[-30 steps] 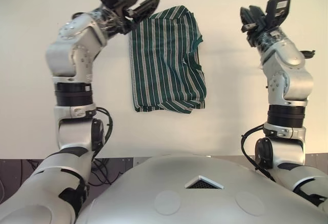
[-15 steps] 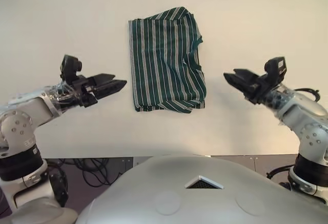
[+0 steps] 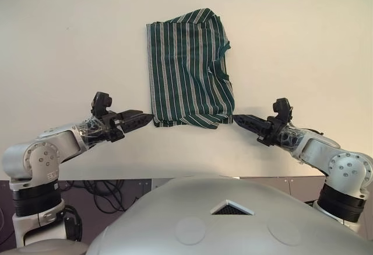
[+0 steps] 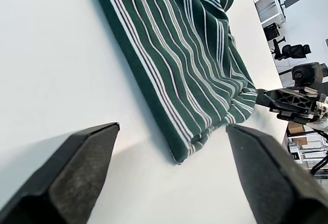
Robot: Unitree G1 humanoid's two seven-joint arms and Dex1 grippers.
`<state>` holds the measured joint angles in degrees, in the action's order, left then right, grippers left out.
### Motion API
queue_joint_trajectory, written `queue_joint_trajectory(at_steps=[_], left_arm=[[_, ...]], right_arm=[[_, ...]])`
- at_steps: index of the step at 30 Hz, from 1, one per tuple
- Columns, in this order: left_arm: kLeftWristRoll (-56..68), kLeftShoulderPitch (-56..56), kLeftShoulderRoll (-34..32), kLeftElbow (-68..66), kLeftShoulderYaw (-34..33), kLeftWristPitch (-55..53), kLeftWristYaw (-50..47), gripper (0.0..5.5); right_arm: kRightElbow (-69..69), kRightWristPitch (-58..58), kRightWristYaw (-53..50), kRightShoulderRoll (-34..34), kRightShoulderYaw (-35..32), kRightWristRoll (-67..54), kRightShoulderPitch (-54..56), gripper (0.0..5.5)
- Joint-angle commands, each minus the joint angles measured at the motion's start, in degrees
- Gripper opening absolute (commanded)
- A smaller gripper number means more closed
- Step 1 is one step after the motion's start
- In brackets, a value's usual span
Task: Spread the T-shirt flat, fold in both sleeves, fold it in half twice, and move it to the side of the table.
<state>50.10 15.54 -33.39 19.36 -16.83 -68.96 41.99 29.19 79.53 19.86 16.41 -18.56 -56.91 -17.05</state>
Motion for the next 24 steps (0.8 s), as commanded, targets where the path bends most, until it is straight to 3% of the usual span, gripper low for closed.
queue_joint_trajectory(at_steps=[1, 6, 8, 20, 24], left_arm=[[-0.3, 0.1, 1.8, 0.4, 3.1, -0.5, -2.7, 3.84], [0.6, -0.9, 2.0, -0.3, 4.1, -0.8, -3.5, 3.84], [1.0, -1.1, 1.3, -1.2, 4.0, -1.3, -3.2, 3.84], [1.7, -3.1, 0.1, -3.5, 7.4, -2.1, -2.6, 1.81], [1.4, -2.5, -0.5, -4.4, 7.4, -1.9, -2.4, 1.28]], right_arm=[[-0.6, 1.9, -1.9, 0.0, 2.0, -0.1, 1.1, 2.40], [-1.8, 1.3, -3.5, -1.4, 4.3, 0.4, 3.4, 2.40], [-2.9, 0.7, -4.2, -2.2, 4.3, 0.5, 4.0, 2.14], [-3.7, -0.6, -5.3, -2.2, 5.1, -0.4, 3.3, 0.04], [-3.7, -0.9, -5.0, -1.0, 5.8, -0.2, 3.2, 0.00]])
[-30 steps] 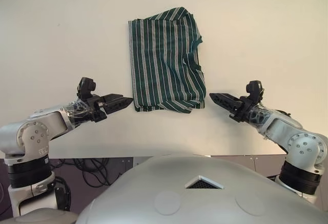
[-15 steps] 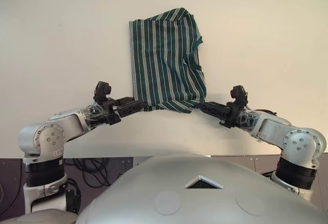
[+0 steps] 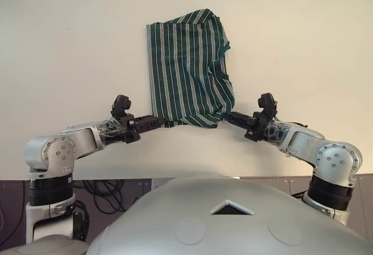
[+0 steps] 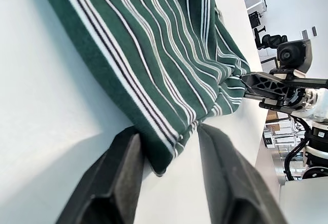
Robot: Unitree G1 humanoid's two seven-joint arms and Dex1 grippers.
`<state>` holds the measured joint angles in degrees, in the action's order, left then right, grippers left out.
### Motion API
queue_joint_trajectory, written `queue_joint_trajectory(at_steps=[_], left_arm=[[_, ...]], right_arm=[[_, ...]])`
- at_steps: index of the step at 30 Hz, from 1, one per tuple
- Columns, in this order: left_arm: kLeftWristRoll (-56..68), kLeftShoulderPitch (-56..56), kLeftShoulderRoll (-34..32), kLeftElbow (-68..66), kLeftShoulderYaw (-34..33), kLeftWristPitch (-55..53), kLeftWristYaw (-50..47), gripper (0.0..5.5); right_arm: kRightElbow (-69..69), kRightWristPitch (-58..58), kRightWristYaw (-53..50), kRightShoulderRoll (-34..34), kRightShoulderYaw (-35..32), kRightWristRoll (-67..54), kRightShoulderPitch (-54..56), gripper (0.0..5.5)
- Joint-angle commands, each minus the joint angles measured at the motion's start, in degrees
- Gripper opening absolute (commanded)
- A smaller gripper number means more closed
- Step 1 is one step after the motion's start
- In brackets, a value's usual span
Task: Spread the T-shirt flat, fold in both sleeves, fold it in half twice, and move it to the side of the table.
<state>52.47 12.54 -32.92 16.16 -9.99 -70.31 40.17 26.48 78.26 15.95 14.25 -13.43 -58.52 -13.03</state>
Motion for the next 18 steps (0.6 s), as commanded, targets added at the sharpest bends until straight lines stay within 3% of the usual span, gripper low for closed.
queue_joint_trajectory(at_steps=[1, 9, 18], left_arm=[[-1.1, 0.5, -1.1, -1.4, 0.6, -0.4, -0.5, 1.20], [-0.7, 1.5, -4.0, -0.2, 1.9, -0.5, 1.7, 0.04], [3.2, 3.3, -9.8, 5.0, 1.4, -3.8, 6.7, 0.01]], right_arm=[[-1.0, 0.3, -0.9, 1.5, 0.8, 1.5, -1.0, 0.00], [1.3, -2.8, 6.1, 8.4, 3.1, 1.4, -4.7, 0.00], [5.0, -4.0, 11.3, 10.6, 2.9, -3.4, -7.7, 0.00]])
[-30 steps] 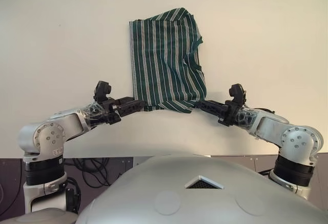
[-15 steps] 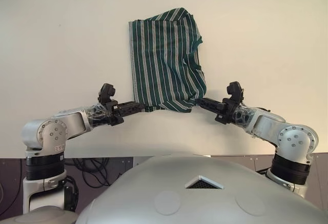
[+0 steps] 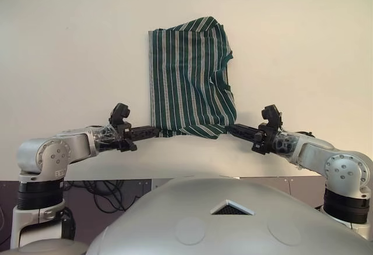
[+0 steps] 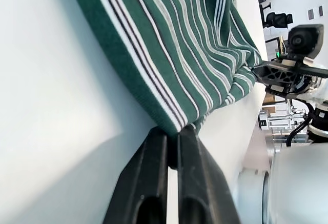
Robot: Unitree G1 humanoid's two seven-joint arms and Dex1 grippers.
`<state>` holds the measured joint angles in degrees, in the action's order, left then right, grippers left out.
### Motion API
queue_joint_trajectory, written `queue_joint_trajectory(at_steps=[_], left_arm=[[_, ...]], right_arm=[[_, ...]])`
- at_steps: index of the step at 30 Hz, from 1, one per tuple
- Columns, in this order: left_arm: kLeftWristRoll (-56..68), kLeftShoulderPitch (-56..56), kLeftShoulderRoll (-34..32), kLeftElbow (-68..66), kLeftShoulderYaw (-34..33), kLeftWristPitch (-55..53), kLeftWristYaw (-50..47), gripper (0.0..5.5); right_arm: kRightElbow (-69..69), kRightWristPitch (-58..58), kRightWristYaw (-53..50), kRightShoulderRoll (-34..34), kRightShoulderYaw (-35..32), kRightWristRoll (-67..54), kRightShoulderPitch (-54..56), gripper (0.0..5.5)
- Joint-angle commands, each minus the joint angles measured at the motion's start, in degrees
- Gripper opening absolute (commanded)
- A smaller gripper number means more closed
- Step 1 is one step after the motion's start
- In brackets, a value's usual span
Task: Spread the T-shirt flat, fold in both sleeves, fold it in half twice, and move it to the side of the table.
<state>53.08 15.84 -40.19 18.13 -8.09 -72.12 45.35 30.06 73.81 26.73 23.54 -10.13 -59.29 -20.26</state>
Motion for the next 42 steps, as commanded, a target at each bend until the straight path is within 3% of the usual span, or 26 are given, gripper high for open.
queue_joint_trajectory(at_steps=[1, 6, 11, 22, 27, 34, 42], left_arm=[[3.6, -0.2, -3.2, 4.0, -0.7, -2.8, 2.0, 0.01], [6.4, -1.8, -6.2, 5.6, -1.9, -4.8, 3.2, 0.01], [9.0, -4.8, -8.7, 5.8, -3.0, -5.9, 4.4, 0.01], [8.1, -29.3, -6.5, -10.8, -1.7, -5.2, 3.9, 0.01], [1.1, -41.4, -2.7, -24.8, 1.9, -0.4, 3.1, 0.01], [-10.7, -48.1, 4.3, -39.2, 8.6, 6.3, 1.3, 0.01], [-16.0, -55.2, 10.5, -52.2, 5.1, 12.2, -0.4, 0.01]], right_arm=[[2.1, 0.8, 0.6, 1.5, -0.6, -3.8, -0.8, 0.00], [4.4, 1.1, 0.5, 2.4, -1.7, -7.7, -2.2, 0.00], [3.8, 0.7, -2.1, 4.0, -3.2, -14.8, 3.1, 0.00], [-14.8, -1.0, -3.9, 6.2, -1.0, -16.4, 34.1, 0.00], [-27.7, -4.4, 0.1, 3.9, 5.3, -7.6, 45.3, 0.00], [-49.5, -13.5, 7.7, -1.7, 11.9, 7.4, 53.9, 0.00], [-63.9, -21.1, 14.2, -6.1, 11.2, 16.7, 58.3, 0.00]])
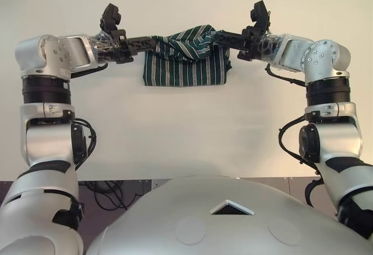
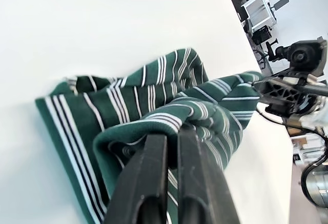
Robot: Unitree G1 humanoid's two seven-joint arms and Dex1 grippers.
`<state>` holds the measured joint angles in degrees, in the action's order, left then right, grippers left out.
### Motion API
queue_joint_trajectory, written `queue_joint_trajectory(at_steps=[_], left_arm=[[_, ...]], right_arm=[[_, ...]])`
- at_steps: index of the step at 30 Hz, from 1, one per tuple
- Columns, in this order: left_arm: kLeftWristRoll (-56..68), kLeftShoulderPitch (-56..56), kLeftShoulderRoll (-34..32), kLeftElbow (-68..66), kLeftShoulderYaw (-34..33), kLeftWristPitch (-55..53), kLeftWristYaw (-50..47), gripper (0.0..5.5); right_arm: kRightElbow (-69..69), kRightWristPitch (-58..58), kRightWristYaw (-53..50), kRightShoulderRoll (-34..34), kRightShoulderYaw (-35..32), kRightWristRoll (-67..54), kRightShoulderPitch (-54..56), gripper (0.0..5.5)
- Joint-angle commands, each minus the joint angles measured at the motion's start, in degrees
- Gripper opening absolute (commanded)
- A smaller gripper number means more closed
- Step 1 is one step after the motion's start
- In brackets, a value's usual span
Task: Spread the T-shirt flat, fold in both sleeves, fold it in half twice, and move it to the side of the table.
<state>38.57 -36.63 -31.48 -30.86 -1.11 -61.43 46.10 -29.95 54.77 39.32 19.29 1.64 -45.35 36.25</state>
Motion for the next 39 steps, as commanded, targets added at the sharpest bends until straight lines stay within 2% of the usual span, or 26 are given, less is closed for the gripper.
queue_joint_trajectory(at_steps=[1, 11, 14, 17, 21, 24, 27, 30, 33, 37, 39], left_arm=[[-2.0, -3.1, 2.3, -4.1, -2.2, 2.0, -1.2, 0.01], [-5.0, -7.0, 5.7, -14.5, -7.7, 8.5, -2.6, 0.01], [-6.8, -7.9, 8.4, -20.0, -8.5, 12.1, -4.5, 0.01], [-7.6, -9.2, 11.3, -27.5, -12.6, 19.6, -10.3, 0.01], [-6.7, -11.1, 15.5, -34.5, -18.9, 30.8, -17.4, 0.00], [-6.4, -11.9, 17.0, -37.5, -22.6, 37.1, -21.5, 0.60], [-4.1, -13.3, 18.7, -37.6, -26.5, 40.3, -22.1, 1.16], [-2.9, -14.7, 19.6, -36.4, -28.2, 40.0, -20.9, 1.57], [-1.0, -15.1, 19.1, -33.2, -30.4, 41.2, -20.0, 1.69], [-6.6, -12.6, 18.4, -28.7, -25.9, 45.4, -21.0, 1.69], [-9.2, -9.4, 18.7, -23.3, -22.9, 46.5, -19.9, 1.69]], right_arm=[[-5.2, -2.8, 2.0, -2.3, -0.9, 3.6, 2.2, 0.00], [-19.9, -11.3, 4.7, -7.0, -8.4, 7.9, 9.4, 0.00], [-27.4, -16.2, 3.1, -8.6, -10.8, 9.7, 11.1, 0.00], [-34.0, -24.3, -0.7, -9.7, -15.3, 10.6, 11.6, 0.00], [-38.3, -32.4, -3.4, -10.9, -21.8, 9.1, 12.0, 0.85], [-39.7, -39.2, -6.8, -11.0, -23.4, 11.2, 12.6, 1.28], [-39.0, -44.2, -6.3, -10.8, -21.2, 15.5, 12.9, 1.76], [-35.5, -47.7, -1.9, -11.5, -16.1, 21.1, 12.3, 1.76], [-30.7, -50.4, 5.3, -12.8, -7.8, 28.1, 10.3, 1.76], [-25.8, -53.1, 10.6, -13.3, -2.7, 32.4, 7.4, 1.76], [-25.3, -55.5, 9.2, -13.7, 0.6, 36.3, 6.7, 1.76]])
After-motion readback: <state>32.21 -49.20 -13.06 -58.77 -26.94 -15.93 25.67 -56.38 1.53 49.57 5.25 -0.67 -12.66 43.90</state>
